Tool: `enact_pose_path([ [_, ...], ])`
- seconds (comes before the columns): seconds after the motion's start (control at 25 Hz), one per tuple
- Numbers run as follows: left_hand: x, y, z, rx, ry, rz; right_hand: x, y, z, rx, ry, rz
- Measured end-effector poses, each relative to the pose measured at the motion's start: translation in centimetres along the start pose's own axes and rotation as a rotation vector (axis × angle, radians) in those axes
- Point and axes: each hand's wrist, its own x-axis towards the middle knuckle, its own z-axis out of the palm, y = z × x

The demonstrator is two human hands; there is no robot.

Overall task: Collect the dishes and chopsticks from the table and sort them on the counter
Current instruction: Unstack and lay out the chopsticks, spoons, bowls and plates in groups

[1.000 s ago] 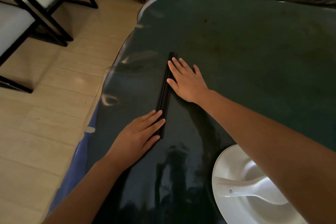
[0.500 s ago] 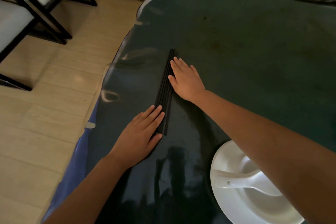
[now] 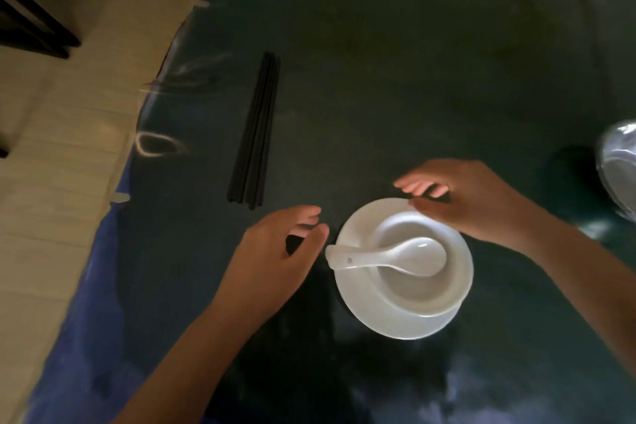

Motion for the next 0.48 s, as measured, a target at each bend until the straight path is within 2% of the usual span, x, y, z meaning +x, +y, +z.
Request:
enact_pose_path([
  [0.16, -1.5, 1.9, 1.6, 0.203, -0.025, 0.142, -5.8, 1.2, 1.8, -0.288, 0.171, -0.142],
  [0.28, -2.0, 2.1, 2.5, 0.31, -0.091, 0.19, -7.0, 1.3, 3.5, -0.488, 0.247, -0.25],
  [0.48, -2.6, 2.0, 3.0, 0.463, -0.069, 0.308, -6.4, 0.6, 5.1, -0.697, 0.207, -0.074],
])
